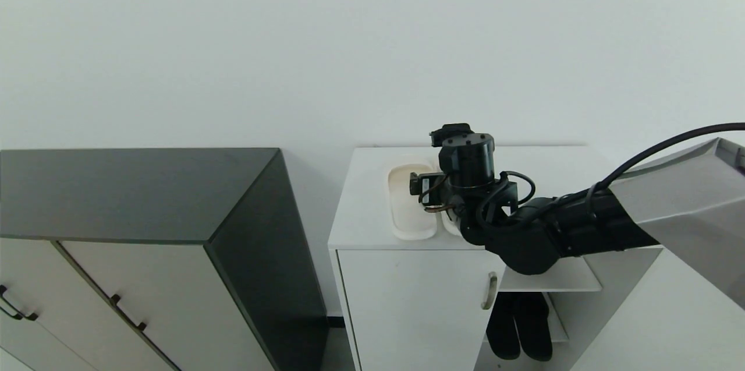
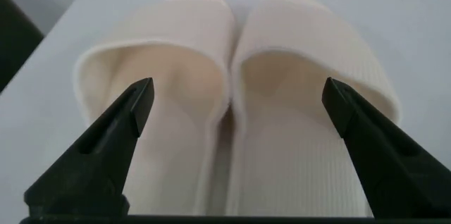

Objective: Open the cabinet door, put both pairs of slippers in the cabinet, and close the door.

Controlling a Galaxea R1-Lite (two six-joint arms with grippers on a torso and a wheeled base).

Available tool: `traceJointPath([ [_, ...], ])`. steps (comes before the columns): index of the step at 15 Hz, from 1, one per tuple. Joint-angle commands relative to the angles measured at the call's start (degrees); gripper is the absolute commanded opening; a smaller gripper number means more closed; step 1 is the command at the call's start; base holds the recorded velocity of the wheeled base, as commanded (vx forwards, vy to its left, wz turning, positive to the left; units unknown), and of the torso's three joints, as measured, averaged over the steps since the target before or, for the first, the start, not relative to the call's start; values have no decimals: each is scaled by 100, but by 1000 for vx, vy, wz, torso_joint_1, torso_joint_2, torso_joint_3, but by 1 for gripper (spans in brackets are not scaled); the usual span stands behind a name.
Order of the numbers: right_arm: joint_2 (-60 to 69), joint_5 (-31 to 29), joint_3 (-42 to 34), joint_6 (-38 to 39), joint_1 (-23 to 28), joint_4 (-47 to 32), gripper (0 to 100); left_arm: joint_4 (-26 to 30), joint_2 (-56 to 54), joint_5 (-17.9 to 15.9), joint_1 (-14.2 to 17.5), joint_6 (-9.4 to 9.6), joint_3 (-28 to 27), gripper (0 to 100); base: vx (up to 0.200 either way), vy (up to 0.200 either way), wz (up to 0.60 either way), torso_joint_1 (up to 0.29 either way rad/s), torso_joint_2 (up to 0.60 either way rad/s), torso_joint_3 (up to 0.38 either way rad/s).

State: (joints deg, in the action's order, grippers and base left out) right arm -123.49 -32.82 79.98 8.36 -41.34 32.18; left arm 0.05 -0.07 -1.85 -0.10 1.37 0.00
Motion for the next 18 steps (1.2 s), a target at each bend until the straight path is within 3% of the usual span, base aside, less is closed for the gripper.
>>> traceJointPath([
  [1,-509,3,457,-10,91,-2,100,-5,7,1,1,4,0,0,0,0,0,0,0,0],
  [7,-1072,21,1810,-89,293,-828,100,4,7,1,1,4,0,0,0,0,0,0,0,0],
  [9,-1116,30,1907,-89,293,-863,100,-5,7,1,1,4,0,0,0,0,0,0,0,0],
  [10,-1116,30,1907,-89,293,-863,0,4,7,1,1,4,0,0,0,0,0,0,0,0],
  [18,-878,21,1775,-107,258,-854,0,-5,7,1,1,4,0,0,0,0,0,0,0,0],
])
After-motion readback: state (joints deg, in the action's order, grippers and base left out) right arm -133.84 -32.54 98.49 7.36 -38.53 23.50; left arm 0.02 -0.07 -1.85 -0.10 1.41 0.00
